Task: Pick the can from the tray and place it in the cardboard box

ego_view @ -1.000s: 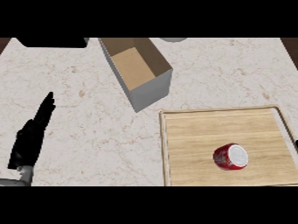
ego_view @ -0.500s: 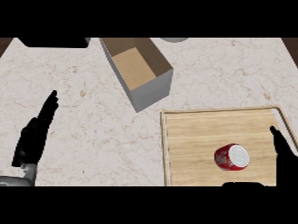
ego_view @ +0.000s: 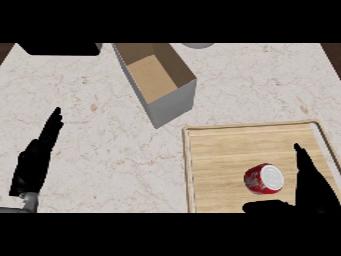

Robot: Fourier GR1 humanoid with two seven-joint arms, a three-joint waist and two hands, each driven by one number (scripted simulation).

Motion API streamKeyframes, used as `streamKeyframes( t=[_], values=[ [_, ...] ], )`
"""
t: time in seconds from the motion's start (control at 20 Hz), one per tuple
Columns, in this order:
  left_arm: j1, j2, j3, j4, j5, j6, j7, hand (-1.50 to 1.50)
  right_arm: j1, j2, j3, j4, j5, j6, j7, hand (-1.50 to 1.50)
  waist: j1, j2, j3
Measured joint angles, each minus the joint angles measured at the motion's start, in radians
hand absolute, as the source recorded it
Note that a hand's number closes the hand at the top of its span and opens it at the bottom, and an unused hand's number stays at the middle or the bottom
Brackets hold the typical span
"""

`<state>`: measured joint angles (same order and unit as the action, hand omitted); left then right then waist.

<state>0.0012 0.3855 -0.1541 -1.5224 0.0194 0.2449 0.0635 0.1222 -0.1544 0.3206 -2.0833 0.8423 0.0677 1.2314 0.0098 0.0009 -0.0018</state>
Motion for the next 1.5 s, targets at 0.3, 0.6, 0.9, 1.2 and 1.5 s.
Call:
streamKeyframes(
  t=[0.3, 0.6, 0.9, 1.2, 1.5],
  values=[
    [0.006, -0.012, 0.006, -0.009, -0.012, -0.001, 0.009, 0.0, -0.015, 0.061, -0.021, 0.021, 0.04, 0.045, -0.008, -1.5, -0.005, -0.001, 0.001],
    [0.01, -0.017, 0.017, -0.018, -0.029, -0.01, 0.013, 0.0, -0.021, 0.123, -0.031, 0.084, 0.095, 0.047, -0.045, -1.5, -0.007, -0.001, 0.001],
    [0.005, -0.043, 0.019, -0.019, -0.05, -0.009, 0.025, 0.0, -0.031, 0.143, -0.048, 0.118, 0.114, 0.045, -0.067, -1.5, -0.008, -0.001, 0.001],
    [0.002, -0.04, 0.044, -0.024, -0.048, -0.036, 0.03, 0.0, -0.036, 0.148, -0.05, 0.146, 0.119, 0.033, -0.067, -1.5, -0.008, -0.001, 0.001],
    [0.012, -0.041, 0.059, -0.042, -0.056, -0.055, 0.041, 0.0, -0.028, 0.149, -0.049, 0.186, 0.11, 0.03, -0.079, -1.5, -0.008, -0.001, 0.002]
  ],
)
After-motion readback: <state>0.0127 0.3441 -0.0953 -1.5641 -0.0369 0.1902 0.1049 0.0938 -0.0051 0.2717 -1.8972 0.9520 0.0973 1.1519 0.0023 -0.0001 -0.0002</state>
